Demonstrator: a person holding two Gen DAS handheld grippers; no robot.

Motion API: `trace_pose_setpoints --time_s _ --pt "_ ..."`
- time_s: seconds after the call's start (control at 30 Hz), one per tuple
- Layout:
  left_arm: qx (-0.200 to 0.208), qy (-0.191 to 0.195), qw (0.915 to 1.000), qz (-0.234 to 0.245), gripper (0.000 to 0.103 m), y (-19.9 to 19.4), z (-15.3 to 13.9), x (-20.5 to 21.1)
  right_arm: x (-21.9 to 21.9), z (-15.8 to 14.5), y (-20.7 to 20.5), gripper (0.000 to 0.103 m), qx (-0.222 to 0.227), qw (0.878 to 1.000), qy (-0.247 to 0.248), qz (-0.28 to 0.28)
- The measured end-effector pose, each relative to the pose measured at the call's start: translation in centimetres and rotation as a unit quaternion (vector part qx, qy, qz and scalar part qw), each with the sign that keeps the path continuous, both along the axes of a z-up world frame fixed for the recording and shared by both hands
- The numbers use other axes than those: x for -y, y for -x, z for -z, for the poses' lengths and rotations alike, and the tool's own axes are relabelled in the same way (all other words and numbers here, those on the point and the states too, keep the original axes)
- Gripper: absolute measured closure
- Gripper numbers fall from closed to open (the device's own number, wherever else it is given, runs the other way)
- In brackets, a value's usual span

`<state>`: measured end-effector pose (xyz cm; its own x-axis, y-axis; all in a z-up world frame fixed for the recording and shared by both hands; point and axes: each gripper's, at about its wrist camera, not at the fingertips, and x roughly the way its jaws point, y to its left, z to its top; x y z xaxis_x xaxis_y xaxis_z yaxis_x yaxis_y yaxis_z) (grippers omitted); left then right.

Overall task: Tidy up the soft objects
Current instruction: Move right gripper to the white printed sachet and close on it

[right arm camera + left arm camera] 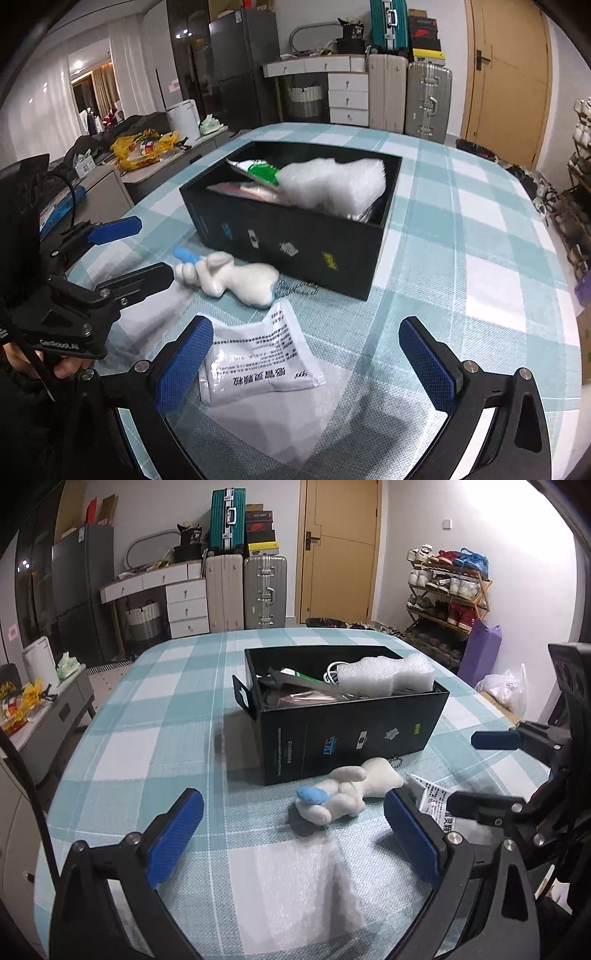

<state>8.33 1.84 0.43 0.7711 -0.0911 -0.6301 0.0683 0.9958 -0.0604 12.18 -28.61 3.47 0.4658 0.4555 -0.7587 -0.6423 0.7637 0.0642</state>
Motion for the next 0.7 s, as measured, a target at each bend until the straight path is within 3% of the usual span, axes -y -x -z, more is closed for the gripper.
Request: trace_pose_setpoints --time_s 0.2,0.7 --pt "-0.003 0.010 0.9999 -0.006 0.004 0.2 0.4 -0.1 -0.6 1.1 0.2 0.001 -0.013 1.000 0.010 -0.010" --pt "0.004 -0.005 1.0000 0.000 0.004 0.5 0.4 0.2 -2.1 2.4 0.8 0.001 -0.031 0.999 0.025 -0.034"
